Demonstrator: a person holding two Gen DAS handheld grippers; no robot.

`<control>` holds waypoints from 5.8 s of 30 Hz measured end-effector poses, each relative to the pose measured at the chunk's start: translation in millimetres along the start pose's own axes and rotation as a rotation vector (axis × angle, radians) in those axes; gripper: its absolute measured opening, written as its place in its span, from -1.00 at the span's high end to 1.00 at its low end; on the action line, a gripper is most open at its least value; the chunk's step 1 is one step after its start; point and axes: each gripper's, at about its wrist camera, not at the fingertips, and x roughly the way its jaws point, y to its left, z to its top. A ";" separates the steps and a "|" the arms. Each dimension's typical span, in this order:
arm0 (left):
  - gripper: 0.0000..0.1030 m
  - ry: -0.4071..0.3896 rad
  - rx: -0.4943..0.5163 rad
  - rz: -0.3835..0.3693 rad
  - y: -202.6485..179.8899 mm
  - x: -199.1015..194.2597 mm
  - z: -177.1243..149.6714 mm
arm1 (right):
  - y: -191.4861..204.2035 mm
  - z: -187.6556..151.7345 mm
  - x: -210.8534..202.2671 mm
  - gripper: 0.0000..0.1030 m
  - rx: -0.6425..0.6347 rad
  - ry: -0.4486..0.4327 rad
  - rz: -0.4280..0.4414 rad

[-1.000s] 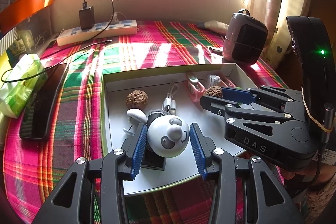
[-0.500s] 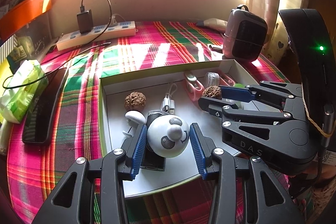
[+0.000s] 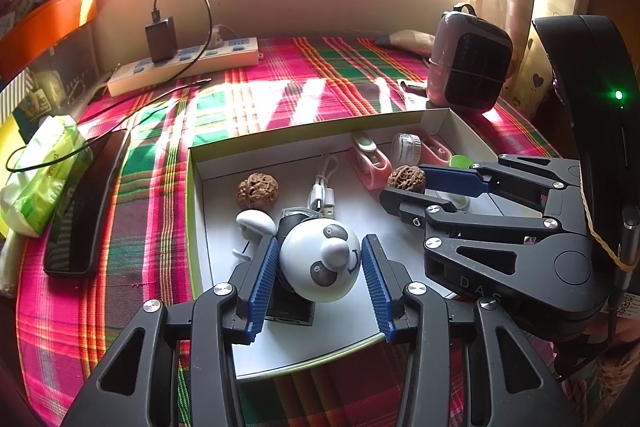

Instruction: Organize objects

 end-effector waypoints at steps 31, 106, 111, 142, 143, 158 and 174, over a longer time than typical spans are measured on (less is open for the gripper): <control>0.14 0.010 -0.009 0.009 -1.1 -1.0 -1.3 | -0.7 -2.8 -5.8 0.18 0.024 -0.004 0.010; 0.14 0.023 -0.081 0.171 -41.8 -55.1 -100.0 | 21.4 -126.2 -85.2 0.02 0.181 -0.012 -0.088; 0.14 0.025 -0.079 0.178 -42.8 -54.6 -99.9 | 22.9 -126.6 -84.4 -0.02 0.172 -0.007 -0.109; 0.13 0.025 -0.077 0.182 -42.9 -54.2 -100.3 | 22.9 -126.8 -82.3 -0.31 0.175 0.006 -0.125; 0.13 0.025 -0.077 0.182 -43.0 -54.2 -100.4 | 22.9 -126.8 -82.3 -0.31 0.175 0.006 -0.126; 0.13 0.025 -0.077 0.182 -42.9 -54.1 -100.5 | 22.7 -127.2 -82.2 -0.32 0.175 0.006 -0.125; 0.13 0.025 -0.078 0.181 -42.8 -54.1 -100.6 | 22.8 -127.1 -82.1 -0.32 0.175 0.006 -0.125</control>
